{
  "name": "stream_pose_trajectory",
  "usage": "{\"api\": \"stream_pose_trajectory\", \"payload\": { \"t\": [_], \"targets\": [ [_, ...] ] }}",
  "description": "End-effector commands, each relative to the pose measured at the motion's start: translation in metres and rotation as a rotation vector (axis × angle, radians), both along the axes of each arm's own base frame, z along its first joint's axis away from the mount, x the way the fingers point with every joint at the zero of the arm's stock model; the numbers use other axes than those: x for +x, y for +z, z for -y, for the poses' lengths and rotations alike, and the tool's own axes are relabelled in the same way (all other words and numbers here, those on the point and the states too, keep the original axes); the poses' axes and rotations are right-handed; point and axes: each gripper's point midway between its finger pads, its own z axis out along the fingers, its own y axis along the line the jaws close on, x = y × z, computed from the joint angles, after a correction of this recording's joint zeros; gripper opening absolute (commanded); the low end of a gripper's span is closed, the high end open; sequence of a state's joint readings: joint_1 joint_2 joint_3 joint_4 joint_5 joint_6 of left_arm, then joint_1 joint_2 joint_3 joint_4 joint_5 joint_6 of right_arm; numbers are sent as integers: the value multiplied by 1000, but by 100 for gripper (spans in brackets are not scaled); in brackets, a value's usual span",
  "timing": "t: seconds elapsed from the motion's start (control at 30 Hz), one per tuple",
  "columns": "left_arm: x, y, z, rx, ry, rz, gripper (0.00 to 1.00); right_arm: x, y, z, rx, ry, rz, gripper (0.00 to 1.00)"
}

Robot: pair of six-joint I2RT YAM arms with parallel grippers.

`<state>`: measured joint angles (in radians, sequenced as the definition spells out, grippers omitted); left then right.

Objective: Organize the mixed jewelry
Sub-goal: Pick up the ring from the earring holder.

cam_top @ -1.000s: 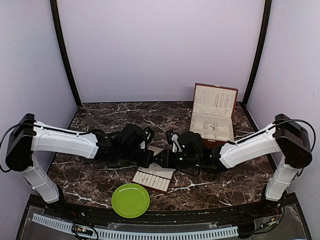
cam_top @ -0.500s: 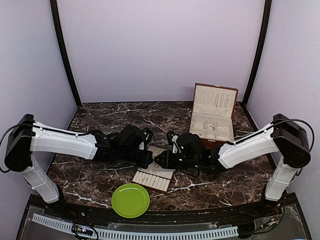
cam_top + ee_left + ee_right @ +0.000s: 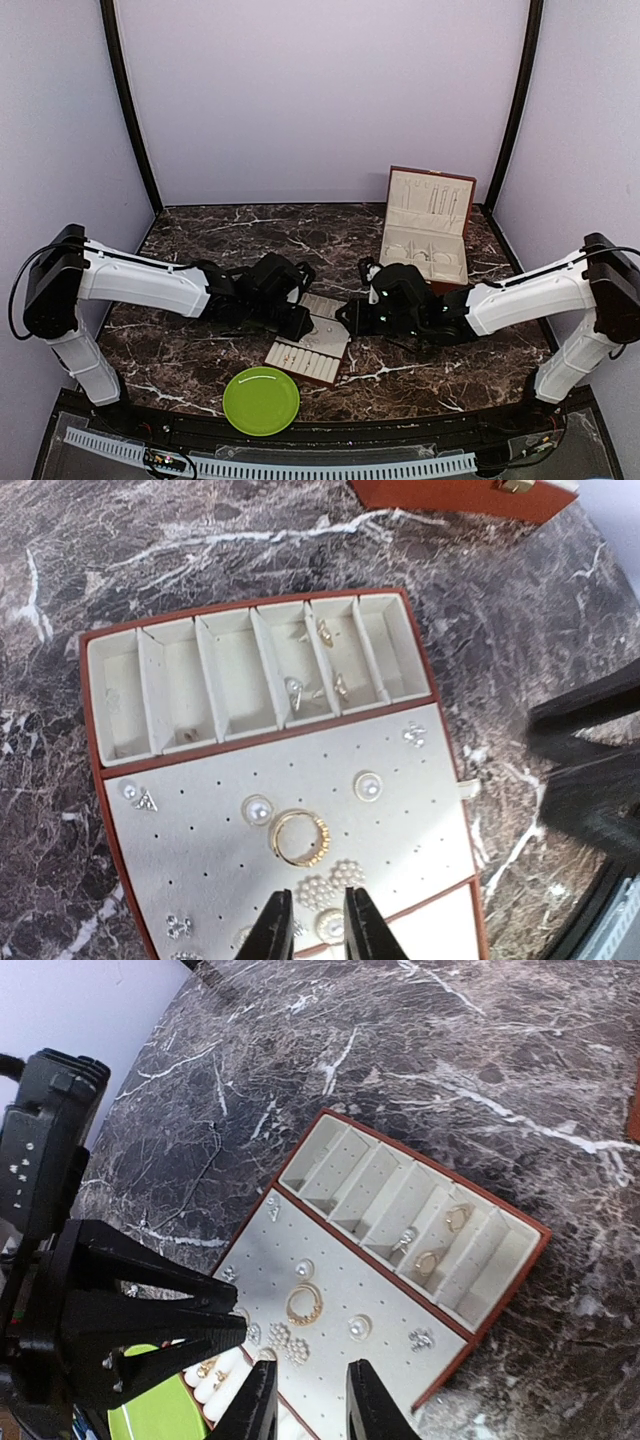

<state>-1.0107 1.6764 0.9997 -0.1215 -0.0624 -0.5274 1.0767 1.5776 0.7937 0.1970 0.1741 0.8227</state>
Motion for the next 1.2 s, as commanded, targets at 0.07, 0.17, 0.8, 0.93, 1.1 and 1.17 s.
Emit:
{"api": "stream_pose_trajectory", "payload": {
  "t": [0.07, 0.17, 0.8, 0.93, 1.1, 1.17],
  "targets": [
    [9, -4, 1, 74, -22, 23, 22, 3, 3, 36, -20, -70, 34, 26],
    [14, -10, 0, 114, -13, 32, 21, 2, 3, 44, -14, -79, 32, 26],
    [29, -31, 0, 231, -6, 57, 12, -3, -6, 49, 5, -80, 11, 27],
    [26, -36, -2, 247, -16, 40, 10, -4, -8, 50, 3, -82, 7, 27],
    [19, -42, -5, 260, -30, 12, 9, -3, -10, 50, 3, -84, 7, 27],
    [17, -45, -4, 258, -36, -4, 9, -3, -10, 49, 5, -82, 6, 27]
  ]
}}
